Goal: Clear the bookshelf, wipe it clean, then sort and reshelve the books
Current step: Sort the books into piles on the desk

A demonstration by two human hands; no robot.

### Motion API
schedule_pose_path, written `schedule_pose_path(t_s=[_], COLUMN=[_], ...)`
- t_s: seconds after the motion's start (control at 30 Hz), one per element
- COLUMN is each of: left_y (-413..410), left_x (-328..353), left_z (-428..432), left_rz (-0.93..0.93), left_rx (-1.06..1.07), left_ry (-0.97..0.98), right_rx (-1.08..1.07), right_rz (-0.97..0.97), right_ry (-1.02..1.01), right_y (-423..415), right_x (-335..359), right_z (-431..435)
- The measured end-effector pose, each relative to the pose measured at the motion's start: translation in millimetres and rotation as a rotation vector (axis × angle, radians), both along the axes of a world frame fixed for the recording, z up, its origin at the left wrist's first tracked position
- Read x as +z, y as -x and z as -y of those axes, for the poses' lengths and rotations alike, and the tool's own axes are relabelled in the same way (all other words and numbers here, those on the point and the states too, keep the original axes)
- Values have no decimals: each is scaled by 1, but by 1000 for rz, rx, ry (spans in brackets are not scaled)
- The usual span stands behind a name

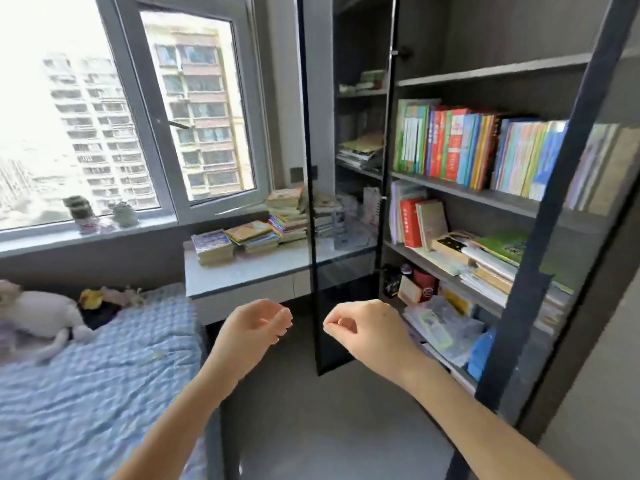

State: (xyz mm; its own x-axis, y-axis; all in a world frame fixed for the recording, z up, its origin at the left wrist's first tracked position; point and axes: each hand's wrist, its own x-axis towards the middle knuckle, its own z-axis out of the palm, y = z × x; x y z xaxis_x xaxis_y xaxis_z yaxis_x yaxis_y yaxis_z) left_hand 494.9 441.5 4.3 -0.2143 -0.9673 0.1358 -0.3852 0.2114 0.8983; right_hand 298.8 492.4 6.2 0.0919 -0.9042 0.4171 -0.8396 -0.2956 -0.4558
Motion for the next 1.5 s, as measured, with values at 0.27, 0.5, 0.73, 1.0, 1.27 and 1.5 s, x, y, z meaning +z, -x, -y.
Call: schedule_pose_path(t_s=[0.27,0.5,0.73,1.0,1.27,1.5], left_y=[-4,-7,-43,-102,-147,-172], left_x=[41,27,1,-41,-114,-160], left_z=[103,207,334,517,675,775], left_rz=[-286,-314,-284,-256,-211,-171], left_rx=[167,327,416,402,493,643], left_ry=[67,26,-31,-184,-398,-497], right_rx=[83,163,183,80,10,62], right_rz=[289,428,462,509,495,425], right_ry=[13,-116,-230,-360,-503,-612], right_y=[-5,-2,-26,-72,-104,-123], right_x=[38,29,1,-43,-87,-136], right_z=[140,267,405,570,714,841])
